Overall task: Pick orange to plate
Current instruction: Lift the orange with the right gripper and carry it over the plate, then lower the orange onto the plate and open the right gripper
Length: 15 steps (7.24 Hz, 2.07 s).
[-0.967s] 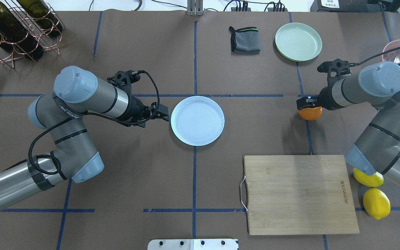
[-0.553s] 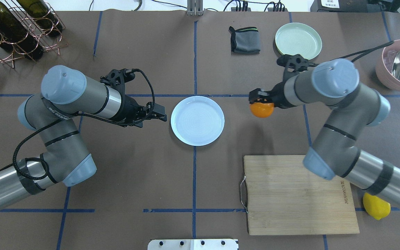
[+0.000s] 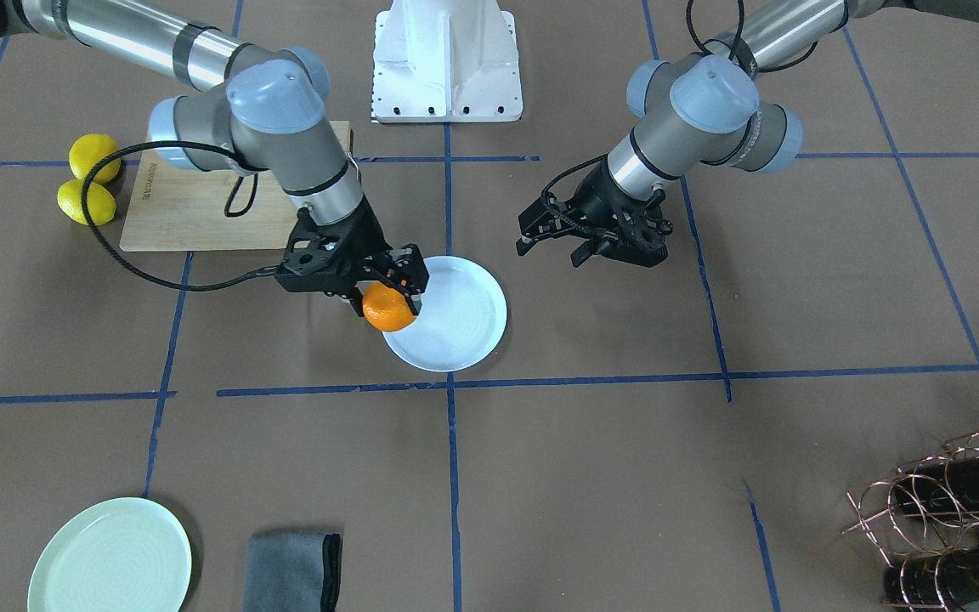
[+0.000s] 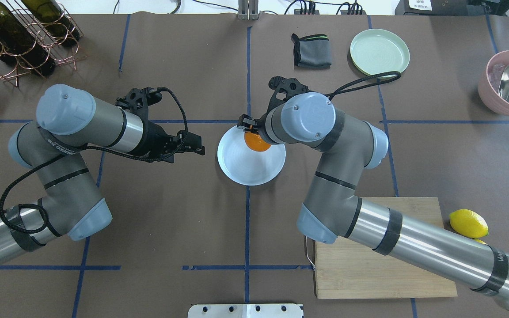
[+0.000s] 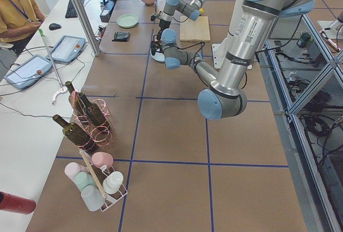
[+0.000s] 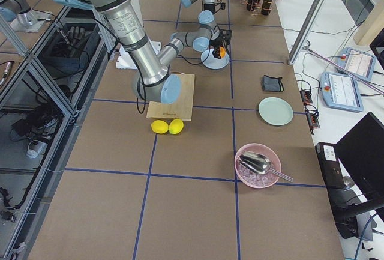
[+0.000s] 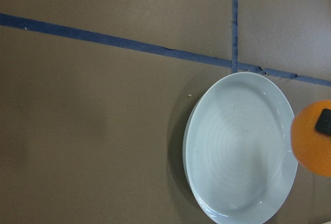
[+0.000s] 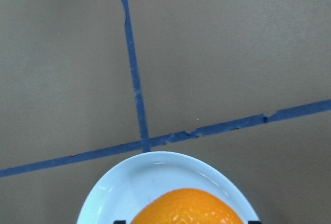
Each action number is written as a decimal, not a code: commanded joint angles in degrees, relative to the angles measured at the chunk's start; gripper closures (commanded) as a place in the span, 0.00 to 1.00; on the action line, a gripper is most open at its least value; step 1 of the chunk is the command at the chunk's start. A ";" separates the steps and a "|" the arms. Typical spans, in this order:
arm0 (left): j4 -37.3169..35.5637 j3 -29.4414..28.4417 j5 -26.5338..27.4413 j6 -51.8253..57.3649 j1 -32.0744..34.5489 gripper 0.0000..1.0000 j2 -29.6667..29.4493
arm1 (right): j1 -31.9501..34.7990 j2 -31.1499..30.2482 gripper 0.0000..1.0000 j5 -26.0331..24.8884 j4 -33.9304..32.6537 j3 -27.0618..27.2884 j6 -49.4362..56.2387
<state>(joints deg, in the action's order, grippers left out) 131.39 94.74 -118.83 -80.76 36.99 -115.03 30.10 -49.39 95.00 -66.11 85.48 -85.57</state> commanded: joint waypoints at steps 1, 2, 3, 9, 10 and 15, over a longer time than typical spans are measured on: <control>0.01 0.10 0.09 -0.01 0.01 0.01 0.33 | -2.14 1.05 0.88 -2.61 -0.07 -3.55 0.40; 0.01 0.01 0.17 0.08 0.01 0.01 0.33 | -2.93 1.40 0.83 -2.80 -0.07 -4.96 0.58; 0.01 -0.08 0.26 0.08 -0.08 0.01 0.33 | -3.03 1.92 0.56 -2.80 -0.07 -5.50 0.58; 0.01 0.09 0.26 -0.01 0.01 0.01 0.33 | -1.72 2.37 0.00 -0.71 -0.59 -2.80 2.08; 0.01 0.18 0.18 0.08 0.01 0.01 0.33 | -0.58 1.06 0.00 1.57 -3.38 0.70 2.08; -0.25 3.69 -8.76 14.32 10.70 0.01 9.78 | 19.31 -18.41 0.00 22.89 -13.68 21.63 20.64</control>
<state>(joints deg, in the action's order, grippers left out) 131.25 97.13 -123.87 -74.04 43.62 -109.33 41.99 -61.79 110.64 -78.03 103.58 -72.84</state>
